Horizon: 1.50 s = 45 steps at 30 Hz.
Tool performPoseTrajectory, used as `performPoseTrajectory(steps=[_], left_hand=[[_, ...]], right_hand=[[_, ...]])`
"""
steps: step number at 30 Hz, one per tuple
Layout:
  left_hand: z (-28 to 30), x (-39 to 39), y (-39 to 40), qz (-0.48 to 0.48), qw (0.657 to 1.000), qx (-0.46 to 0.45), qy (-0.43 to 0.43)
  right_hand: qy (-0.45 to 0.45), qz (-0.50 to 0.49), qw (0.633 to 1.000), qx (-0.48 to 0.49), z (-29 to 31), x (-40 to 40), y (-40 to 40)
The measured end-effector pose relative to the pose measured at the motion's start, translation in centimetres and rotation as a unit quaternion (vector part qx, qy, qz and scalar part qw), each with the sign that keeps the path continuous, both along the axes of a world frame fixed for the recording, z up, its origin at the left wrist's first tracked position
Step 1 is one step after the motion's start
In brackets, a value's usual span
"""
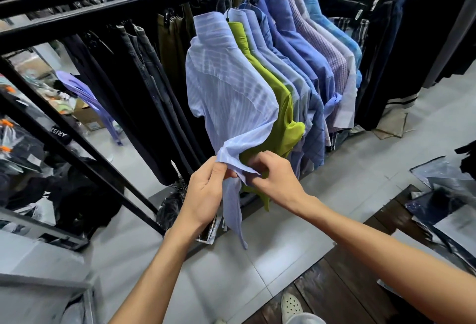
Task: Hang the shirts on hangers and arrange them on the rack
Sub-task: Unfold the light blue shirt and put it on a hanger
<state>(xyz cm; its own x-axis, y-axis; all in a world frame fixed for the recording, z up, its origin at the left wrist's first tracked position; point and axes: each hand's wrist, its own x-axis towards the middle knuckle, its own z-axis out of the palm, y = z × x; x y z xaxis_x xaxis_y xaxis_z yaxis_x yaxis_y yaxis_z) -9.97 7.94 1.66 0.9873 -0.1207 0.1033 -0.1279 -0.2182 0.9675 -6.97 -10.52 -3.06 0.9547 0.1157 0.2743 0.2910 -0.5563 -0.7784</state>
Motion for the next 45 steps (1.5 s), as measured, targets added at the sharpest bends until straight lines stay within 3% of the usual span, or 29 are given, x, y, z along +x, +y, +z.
performPoseTrajectory(steps=[4,8,10,12,15,20,26,32,38,45], left_hand=[[1.6,0.5,0.3,0.049,0.997,-0.054,0.029],[-0.4,1.9,2.6,0.111,0.988,-0.002,0.104],[-1.7,1.6,3.6,0.128,0.985,0.054,0.101],[-2.3,1.0,3.5,0.13,0.988,0.05,0.063],[-2.3,0.5,2.3,0.085,0.996,0.003,-0.007],[-2.0,0.8,-0.4,-0.046,0.998,0.007,-0.044],[-0.9,2.1,-3.2,-0.064,0.996,-0.009,-0.068],[2.9,6.1,-4.1,0.033,0.993,-0.06,-0.096],[7.1,13.8,-2.0,0.041,0.988,0.012,-0.148],[10.9,25.9,2.7,0.049,0.952,0.138,-0.27]], right_hand=[[0.104,-0.002,0.994,0.036,-1.1,0.0,0.4],[0.158,0.034,0.985,0.063,-1.6,-0.5,-0.5],[0.167,0.072,0.982,0.041,-2.0,-0.6,-1.4],[0.176,0.13,0.976,-0.001,-2.0,-0.5,-2.4],[0.095,0.146,0.984,-0.048,-0.9,0.8,-3.9],[-0.031,0.05,0.998,0.017,4.3,4.8,-6.0],[-0.173,-0.026,0.984,0.023,9.8,9.5,-7.2],[-0.17,0.005,0.982,-0.08,11.6,14.7,-6.4],[-0.106,0.05,0.991,-0.071,13.9,17.5,-4.3],[-0.132,0.027,0.983,-0.123,16.5,21.5,-0.9]])
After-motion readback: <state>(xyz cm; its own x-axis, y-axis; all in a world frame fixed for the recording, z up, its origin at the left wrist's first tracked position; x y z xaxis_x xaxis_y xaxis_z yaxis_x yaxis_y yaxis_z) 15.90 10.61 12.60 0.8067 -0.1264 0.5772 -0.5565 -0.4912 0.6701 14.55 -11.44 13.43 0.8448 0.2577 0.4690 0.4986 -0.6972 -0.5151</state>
